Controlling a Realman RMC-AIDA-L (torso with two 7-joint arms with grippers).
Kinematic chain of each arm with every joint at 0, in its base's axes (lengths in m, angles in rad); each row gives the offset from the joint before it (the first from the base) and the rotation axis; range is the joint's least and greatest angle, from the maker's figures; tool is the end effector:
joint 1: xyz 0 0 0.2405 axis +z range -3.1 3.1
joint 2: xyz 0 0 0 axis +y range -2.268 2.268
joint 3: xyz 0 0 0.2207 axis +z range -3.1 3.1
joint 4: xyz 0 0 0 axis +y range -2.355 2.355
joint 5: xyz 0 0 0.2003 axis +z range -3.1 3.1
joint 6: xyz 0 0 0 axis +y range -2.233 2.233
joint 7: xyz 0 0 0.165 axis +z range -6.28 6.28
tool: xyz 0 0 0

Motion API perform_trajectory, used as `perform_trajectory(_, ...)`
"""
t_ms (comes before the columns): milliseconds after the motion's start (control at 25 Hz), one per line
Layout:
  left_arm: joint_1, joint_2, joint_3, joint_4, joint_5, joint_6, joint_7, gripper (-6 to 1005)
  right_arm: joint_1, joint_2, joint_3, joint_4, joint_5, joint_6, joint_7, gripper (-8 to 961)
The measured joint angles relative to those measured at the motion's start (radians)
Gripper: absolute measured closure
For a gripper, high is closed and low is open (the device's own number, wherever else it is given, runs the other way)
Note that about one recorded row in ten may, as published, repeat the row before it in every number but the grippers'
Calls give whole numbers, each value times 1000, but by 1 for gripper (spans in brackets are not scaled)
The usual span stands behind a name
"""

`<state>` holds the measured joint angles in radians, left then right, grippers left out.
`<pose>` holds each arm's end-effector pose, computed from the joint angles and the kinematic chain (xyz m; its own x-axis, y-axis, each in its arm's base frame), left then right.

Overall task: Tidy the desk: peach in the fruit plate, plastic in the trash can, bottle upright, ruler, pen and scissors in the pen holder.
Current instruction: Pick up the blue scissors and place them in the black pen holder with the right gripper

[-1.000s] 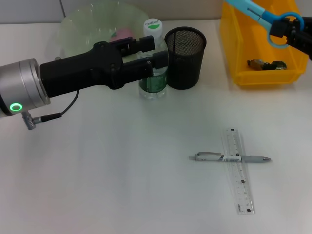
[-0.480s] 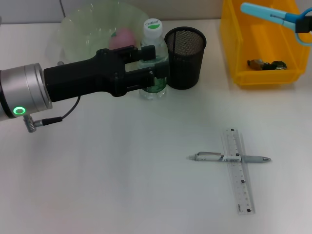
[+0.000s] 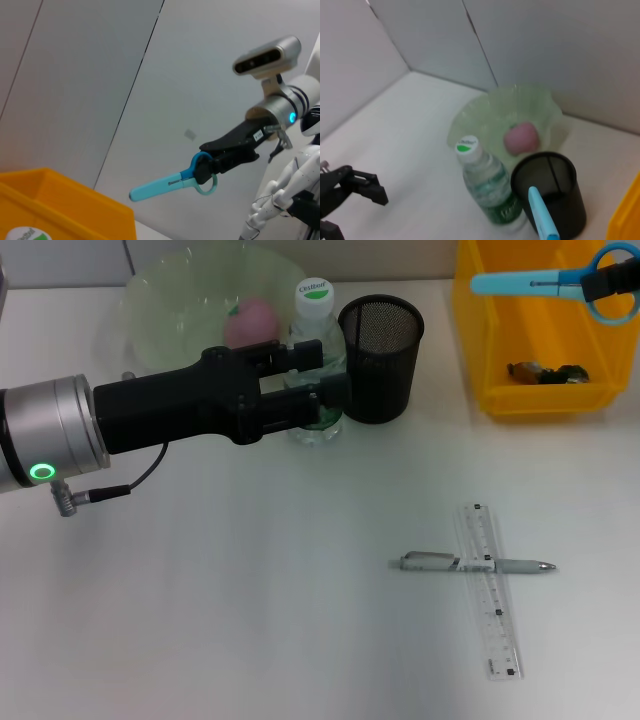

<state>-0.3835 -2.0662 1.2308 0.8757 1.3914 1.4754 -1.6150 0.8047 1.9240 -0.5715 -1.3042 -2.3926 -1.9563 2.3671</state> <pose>-0.1492 0.3061 0.0006 0.6303 0.3540 0.6910 0.4547 -0.8897 0.0410 0.1414 0.3543 0.1433 0.7073 -0.6640 -0.2423 -0.7069 -0.6650 -0.2412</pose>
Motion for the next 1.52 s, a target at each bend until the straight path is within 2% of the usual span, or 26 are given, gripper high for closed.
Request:
perform_trajectory(160,0,0,2,0,0,2,1,340,91,-36,-40,62,-85,-16,65,846)
perform_trajectory(280,0,0,2,0,0,2,1,340,155,-48,-43,112,-146,-13,80,845)
perform_trajectory(360,1,0,3,0,0,3,1,340,201,-51,-47,152,-201,1,84,845)
perform_trajectory(640,1,-1,4,0,0,5,-1,340,251,-52,-120,229,-226,81,103,843)
perform_trajectory(880,0,-2,4,-1,0,7,-3,340,297,-66,-189,327,-242,144,116,841)
perform_trajectory(1080,0,-2,4,-1,0,8,-3,340,327,-64,-202,364,-280,173,118,840)
perform_trajectory(1520,6,-2,8,-3,0,8,-3,340,344,-29,-290,469,-277,326,110,837)
